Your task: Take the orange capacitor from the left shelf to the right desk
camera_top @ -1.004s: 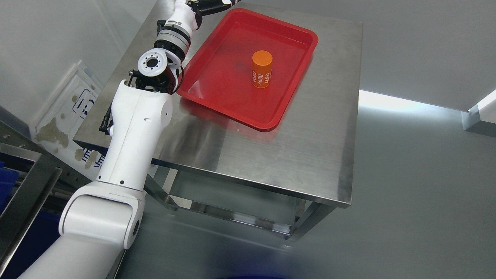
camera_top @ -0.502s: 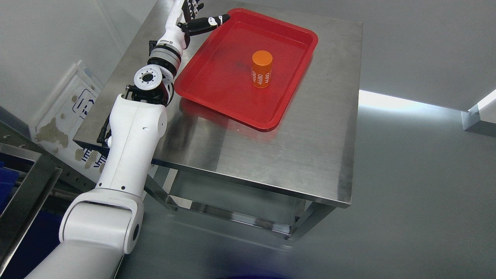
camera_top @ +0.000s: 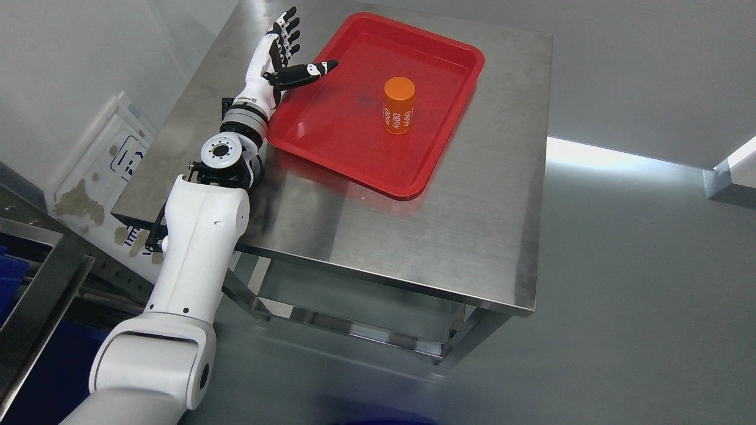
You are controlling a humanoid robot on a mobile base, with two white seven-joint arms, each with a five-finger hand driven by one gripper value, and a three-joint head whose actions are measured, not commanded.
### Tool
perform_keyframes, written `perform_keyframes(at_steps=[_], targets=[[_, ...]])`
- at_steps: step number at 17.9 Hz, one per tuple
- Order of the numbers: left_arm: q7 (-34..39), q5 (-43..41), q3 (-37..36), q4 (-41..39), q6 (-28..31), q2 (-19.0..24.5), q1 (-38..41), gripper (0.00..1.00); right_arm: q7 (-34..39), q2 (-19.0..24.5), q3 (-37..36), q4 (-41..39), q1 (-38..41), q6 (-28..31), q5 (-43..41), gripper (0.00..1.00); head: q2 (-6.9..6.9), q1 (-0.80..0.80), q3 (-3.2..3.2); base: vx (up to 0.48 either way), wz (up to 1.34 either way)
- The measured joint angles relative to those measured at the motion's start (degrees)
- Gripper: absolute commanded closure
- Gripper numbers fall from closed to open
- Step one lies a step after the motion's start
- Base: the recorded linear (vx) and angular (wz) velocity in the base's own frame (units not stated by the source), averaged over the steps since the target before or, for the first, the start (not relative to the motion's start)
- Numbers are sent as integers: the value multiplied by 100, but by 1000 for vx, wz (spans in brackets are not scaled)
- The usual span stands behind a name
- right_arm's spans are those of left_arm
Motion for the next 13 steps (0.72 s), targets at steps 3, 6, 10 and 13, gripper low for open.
perform_keyframes(at_steps=[3, 6, 10, 13], targets=[[-97, -5, 79, -115, 157, 81, 43, 0, 0, 0, 0, 0, 0, -2, 0, 0, 0, 0, 0, 0, 0], [-218, -5, 214, -221, 401, 126, 64, 0, 0, 0, 0, 0, 0, -2, 0, 0, 0, 0, 0, 0, 0], [-286, -5, 354, -415, 556, 184, 200, 0, 0, 0, 0, 0, 0, -25, 0, 0, 0, 0, 0, 0, 0], [-421, -5, 449, -608, 582, 221, 445, 0, 0, 0, 0, 0, 0, -14, 0, 0, 0, 0, 0, 0, 0]])
